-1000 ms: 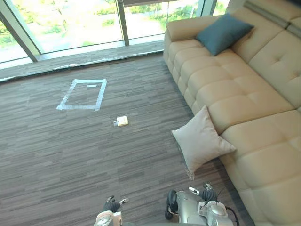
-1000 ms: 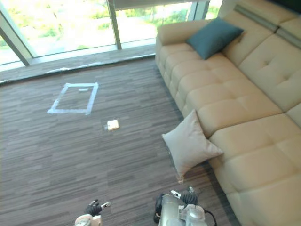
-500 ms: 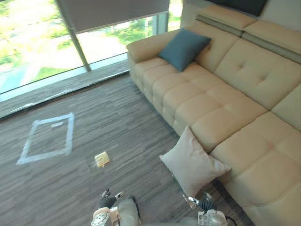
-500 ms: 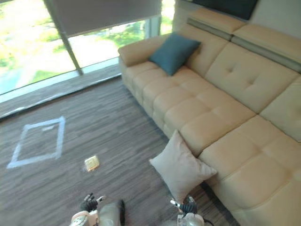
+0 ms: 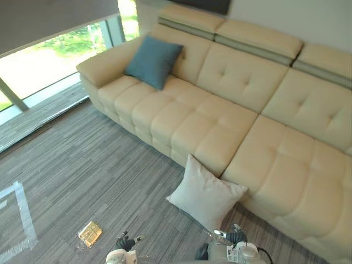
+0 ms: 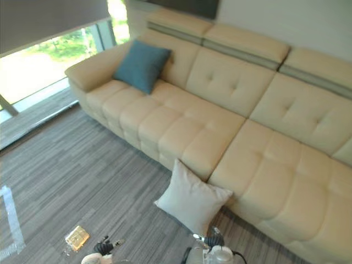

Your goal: Pick up cushions and gather them together orderly.

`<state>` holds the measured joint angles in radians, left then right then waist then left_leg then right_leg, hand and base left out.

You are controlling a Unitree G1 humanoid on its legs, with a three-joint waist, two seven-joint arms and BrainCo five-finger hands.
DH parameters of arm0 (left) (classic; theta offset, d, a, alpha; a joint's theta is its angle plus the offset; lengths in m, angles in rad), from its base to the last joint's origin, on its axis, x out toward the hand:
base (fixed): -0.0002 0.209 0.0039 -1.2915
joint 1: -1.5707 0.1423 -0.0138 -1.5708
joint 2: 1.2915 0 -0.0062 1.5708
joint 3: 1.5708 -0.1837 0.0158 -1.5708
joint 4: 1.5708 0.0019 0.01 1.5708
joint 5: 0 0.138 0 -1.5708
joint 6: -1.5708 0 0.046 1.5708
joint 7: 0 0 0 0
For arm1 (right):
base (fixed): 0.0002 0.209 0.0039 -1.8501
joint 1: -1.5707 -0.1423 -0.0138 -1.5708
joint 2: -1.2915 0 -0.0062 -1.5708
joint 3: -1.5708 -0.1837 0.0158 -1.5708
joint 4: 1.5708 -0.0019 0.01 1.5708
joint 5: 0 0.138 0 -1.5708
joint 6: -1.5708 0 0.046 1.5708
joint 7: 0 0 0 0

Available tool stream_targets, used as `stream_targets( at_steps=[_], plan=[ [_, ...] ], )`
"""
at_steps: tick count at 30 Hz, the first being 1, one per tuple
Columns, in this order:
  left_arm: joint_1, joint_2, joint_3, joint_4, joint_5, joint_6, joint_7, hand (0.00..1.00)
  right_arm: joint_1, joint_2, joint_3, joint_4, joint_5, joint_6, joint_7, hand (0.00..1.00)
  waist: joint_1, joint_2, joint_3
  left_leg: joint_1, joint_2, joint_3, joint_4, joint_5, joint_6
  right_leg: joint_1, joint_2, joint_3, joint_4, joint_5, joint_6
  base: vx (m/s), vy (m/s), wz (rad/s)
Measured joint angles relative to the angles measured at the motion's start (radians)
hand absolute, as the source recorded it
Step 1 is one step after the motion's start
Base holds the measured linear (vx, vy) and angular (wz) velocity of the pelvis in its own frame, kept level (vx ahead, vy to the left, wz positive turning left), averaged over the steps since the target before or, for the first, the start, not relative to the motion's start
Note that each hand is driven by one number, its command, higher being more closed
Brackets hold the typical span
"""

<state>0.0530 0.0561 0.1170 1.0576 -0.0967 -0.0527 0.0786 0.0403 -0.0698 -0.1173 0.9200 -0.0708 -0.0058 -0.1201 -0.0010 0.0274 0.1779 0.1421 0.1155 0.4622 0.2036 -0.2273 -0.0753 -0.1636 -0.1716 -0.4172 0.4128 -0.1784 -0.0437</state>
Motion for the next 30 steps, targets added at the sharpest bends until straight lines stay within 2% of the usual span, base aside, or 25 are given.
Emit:
stream_targets(
  at_steps=[1, 2, 4, 5, 6, 8, 11, 13, 14, 15, 16, 20, 22, 25, 28, 30],
  plan=[
    [-0.004, -0.012, -0.011, 0.007, 0.002, 0.0, -0.001, 0.0, -0.003, -0.011, -0.002, -0.003, 0.001, -0.003, 0.0, 0.0, -0.005, 0.018, 0.001, 0.0, 0.005, -0.007, 0.008, 0.005, -0.008, -0.001, 0.009, 0.007, -0.002, -0.01, 0.003, 0.19, -0.132, -0.28],
    [-0.01, -0.014, -0.024, 0.01, 0.007, -0.001, -0.004, 0.0, -0.003, -0.011, -0.014, -0.002, 0.002, -0.003, 0.0, 0.0, -0.007, 0.021, 0.002, -0.01, 0.016, -0.011, 0.052, 0.007, -0.013, 0.002, 0.011, 0.012, -0.003, -0.024, 0.005, 0.15, -0.118, -0.11],
    [-0.019, -0.009, -0.027, 0.006, 0.017, -0.001, -0.005, 0.0, 0.0, -0.004, -0.032, -0.001, 0.004, -0.003, -0.004, 0.0, -0.01, 0.013, 0.011, -0.065, 0.057, -0.046, 0.224, 0.009, -0.021, 0.037, 0.019, 0.013, -0.014, -0.042, 0.002, 0.09, -0.127, 0.0],
    [-0.019, -0.009, -0.022, -0.005, 0.016, -0.001, -0.004, 0.0, 0.002, -0.003, -0.035, -0.003, 0.005, -0.002, -0.006, 0.0, -0.006, 0.012, 0.017, -0.1, 0.087, -0.064, 0.329, 0.018, -0.038, 0.065, 0.028, 0.015, -0.021, -0.051, -0.002, 0.09, -0.111, -0.15],
    [-0.013, -0.012, -0.017, -0.026, 0.016, -0.003, -0.004, 0.0, 0.008, 0.001, -0.036, -0.003, 0.005, -0.001, -0.01, 0.0, 0.003, 0.015, 0.021, -0.129, 0.122, -0.091, 0.446, -0.003, -0.061, 0.097, 0.046, 0.03, -0.025, -0.067, -0.009, 0.1, -0.055, -0.37],
    [0.0, -0.013, -0.016, -0.052, 0.015, -0.007, -0.005, 0.0, 0.013, 0.001, -0.038, -0.004, 0.006, -0.001, -0.014, 0.0, 0.007, 0.015, 0.021, -0.163, 0.132, -0.132, 0.479, -0.048, -0.063, 0.122, 0.064, 0.057, -0.023, -0.083, -0.015, 0.11, -0.009, -0.56],
    [-0.001, -0.014, 0.01, -0.067, 0.005, -0.008, -0.008, 0.0, 0.018, 0.012, -0.055, -0.011, 0.019, -0.001, -0.019, 0.0, 0.009, 0.001, 0.029, -0.226, 0.076, -0.215, 0.377, -0.078, -0.044, 0.126, 0.068, 0.143, -0.016, -0.103, -0.012, 0.14, 0.098, -0.85],
    [0.0, -0.023, 0.032, -0.072, -0.014, -0.009, -0.007, 0.0, 0.022, 0.023, -0.067, -0.014, 0.033, -0.001, -0.022, 0.0, 0.014, -0.007, 0.034, -0.257, 0.022, -0.339, 0.264, -0.074, -0.043, 0.126, 0.068, 0.226, -0.008, -0.111, 0.016, 0.16, 0.214, -1.06],
    [0.0, -0.024, 0.037, -0.072, -0.015, -0.01, -0.007, 0.0, 0.024, 0.025, -0.067, -0.019, 0.033, -0.001, -0.022, 0.0, 0.015, -0.007, 0.033, -0.261, 0.011, -0.369, 0.225, -0.062, -0.039, 0.121, 0.068, 0.249, 0.002, -0.116, 0.027, 0.16, 0.254, -1.17],
    [0.001, -0.026, 0.051, -0.071, -0.017, -0.01, -0.009, 0.0, 0.031, 0.029, -0.065, -0.029, 0.032, -0.001, -0.022, 0.0, 0.018, -0.011, 0.034, -0.242, 0.003, -0.378, 0.203, 0.004, -0.042, 0.11, 0.073, 0.301, 0.03, -0.128, 0.059, 0.17, 0.243, -1.11],
    [0.002, -0.014, 0.061, -0.066, -0.015, -0.009, -0.013, 0.0, 0.046, 0.045, -0.064, -0.041, 0.034, -0.002, -0.021, 0.0, 0.016, -0.026, 0.017, -0.222, -0.005, -0.324, 0.198, -0.009, -0.024, 0.11, 0.064, 0.342, 0.023, -0.125, 0.084, 0.19, 0.229, -0.97],
    [-0.007, 0.006, 0.06, -0.061, -0.01, -0.007, -0.019, 0.0, 0.05, 0.067, -0.058, -0.037, 0.032, 0.004, -0.019, 0.0, 0.016, -0.065, -0.003, -0.222, -0.011, -0.242, 0.197, -0.027, -0.016, 0.095, 0.055, 0.402, -0.046, -0.083, 0.119, 0.22, 0.222, -0.61],
    [-0.013, 0.007, 0.06, -0.051, -0.005, -0.008, -0.019, 0.0, 0.049, 0.067, -0.057, -0.036, 0.031, 0.006, -0.018, 0.0, 0.019, -0.067, -0.004, -0.212, -0.017, -0.217, 0.195, -0.027, -0.015, 0.095, 0.049, 0.417, -0.065, -0.071, 0.131, 0.12, 0.096, -0.47],
    [-0.024, 0.002, 0.057, -0.044, -0.004, -0.007, -0.019, 0.0, 0.042, 0.061, -0.051, -0.036, 0.03, 0.007, -0.019, 0.0, 0.026, -0.058, 0.003, -0.191, -0.019, -0.194, 0.193, -0.039, 0.007, 0.09, 0.048, 0.437, -0.069, -0.06, 0.139, 0.1, 0.058, -0.5],
    [-0.053, -0.005, 0.04, -0.047, -0.009, -0.009, -0.015, 0.0, 0.009, 0.049, -0.022, -0.036, 0.031, 0.006, -0.029, 0.0, 0.042, -0.045, 0.016, -0.22, 0.001, -0.159, 0.193, -0.039, 0.007, 0.021, 0.065, 0.437, -0.046, -0.029, 0.138, 0.04, -0.003, -0.55],
    [-0.091, -0.015, 0.028, -0.066, -0.029, -0.008, -0.009, 0.0, -0.045, 0.047, -0.003, -0.039, 0.033, 0.005, -0.039, 0.0, 0.044, -0.042, 0.06, -0.272, 0.012, -0.16, 0.226, -0.04, 0.007, -0.054, 0.068, 0.424, 0.006, -0.018, 0.136, -0.04, -0.03, -0.36]
  ],
)
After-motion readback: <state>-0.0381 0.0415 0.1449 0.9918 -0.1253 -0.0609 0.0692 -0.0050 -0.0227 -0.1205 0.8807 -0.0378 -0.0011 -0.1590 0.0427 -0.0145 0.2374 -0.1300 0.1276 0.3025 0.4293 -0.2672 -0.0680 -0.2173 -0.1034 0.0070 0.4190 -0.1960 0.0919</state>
